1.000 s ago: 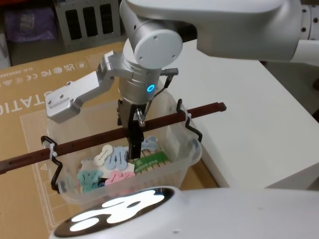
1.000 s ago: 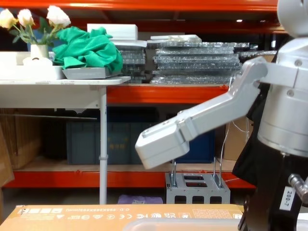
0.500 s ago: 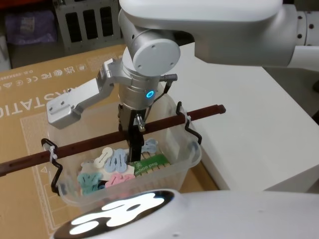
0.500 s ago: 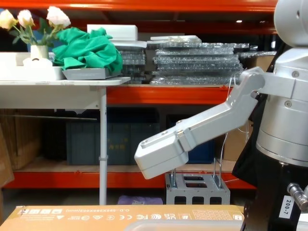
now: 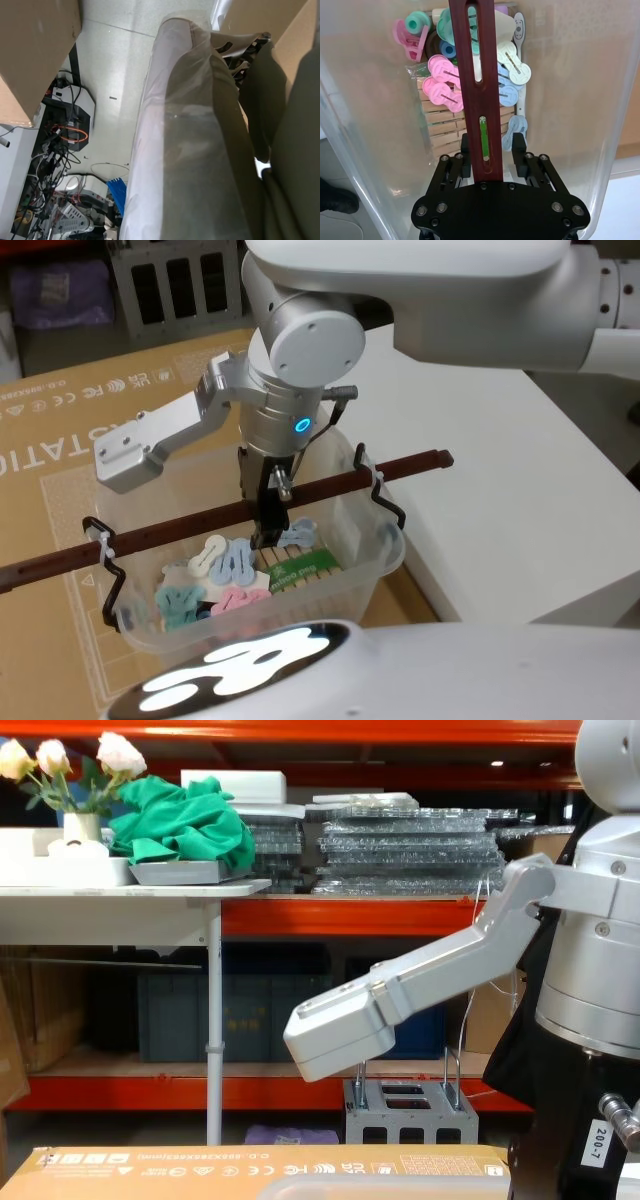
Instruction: Use one hand to grasp the basket and place it at the designated location.
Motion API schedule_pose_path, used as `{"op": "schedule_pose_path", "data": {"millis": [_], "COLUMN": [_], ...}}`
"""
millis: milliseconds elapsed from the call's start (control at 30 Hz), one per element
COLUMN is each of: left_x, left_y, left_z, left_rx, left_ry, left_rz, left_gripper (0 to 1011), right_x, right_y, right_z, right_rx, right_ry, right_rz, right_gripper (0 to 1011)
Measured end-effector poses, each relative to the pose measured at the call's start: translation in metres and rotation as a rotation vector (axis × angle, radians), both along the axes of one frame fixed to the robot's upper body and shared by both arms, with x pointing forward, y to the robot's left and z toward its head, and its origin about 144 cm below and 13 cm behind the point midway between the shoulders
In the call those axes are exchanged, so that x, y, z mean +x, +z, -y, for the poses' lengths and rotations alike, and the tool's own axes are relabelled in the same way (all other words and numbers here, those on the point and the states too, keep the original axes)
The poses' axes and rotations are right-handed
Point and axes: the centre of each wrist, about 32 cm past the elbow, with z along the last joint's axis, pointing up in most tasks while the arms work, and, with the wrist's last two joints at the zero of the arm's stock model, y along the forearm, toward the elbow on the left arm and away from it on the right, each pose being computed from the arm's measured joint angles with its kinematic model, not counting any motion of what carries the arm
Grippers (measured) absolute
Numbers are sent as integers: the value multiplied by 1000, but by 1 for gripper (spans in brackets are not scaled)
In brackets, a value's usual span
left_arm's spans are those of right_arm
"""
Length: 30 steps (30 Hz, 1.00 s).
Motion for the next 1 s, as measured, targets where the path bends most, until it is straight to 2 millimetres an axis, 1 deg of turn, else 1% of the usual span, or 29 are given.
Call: {"op": "schedule_pose_path", "data": {"millis": [33,100,133,167,200,233,267,333,367,433,500,733,1000], "left_x": [0,0,0,0,0,0,0,0,0,0,0,0,0], "left_y": [0,0,0,0,0,0,0,0,0,0,0,0,0], "left_z": [0,0,0,0,0,0,0,0,0,0,0,0,0], "left_rx": [0,0,0,0,0,0,0,0,0,0,0,0,0], "left_ry": [0,0,0,0,0,0,0,0,0,0,0,0,0], "left_rz": [0,0,0,0,0,0,0,0,0,0,0,0,0], "left_gripper": [0,0,0,0,0,0,0,0,0,0,0,0,0], "right_x": [0,0,1,1,1,1,1,2,3,4,6,9,17], "right_y": [0,1,1,1,2,2,2,3,4,4,5,10,21], "right_z": [0,1,1,1,1,1,2,2,3,3,5,8,17], "right_rx": [1,4,7,7,9,10,11,14,17,19,21,35,67], "right_ry": [-1,-2,-4,-4,-5,-5,-7,-9,-14,-18,-22,-32,-49], "right_rz": [0,0,0,0,0,0,0,-2,-4,-4,-5,-6,-15], "right_gripper": [449,407,348,348,306,291,233,187,130,98,45,2,0]}}
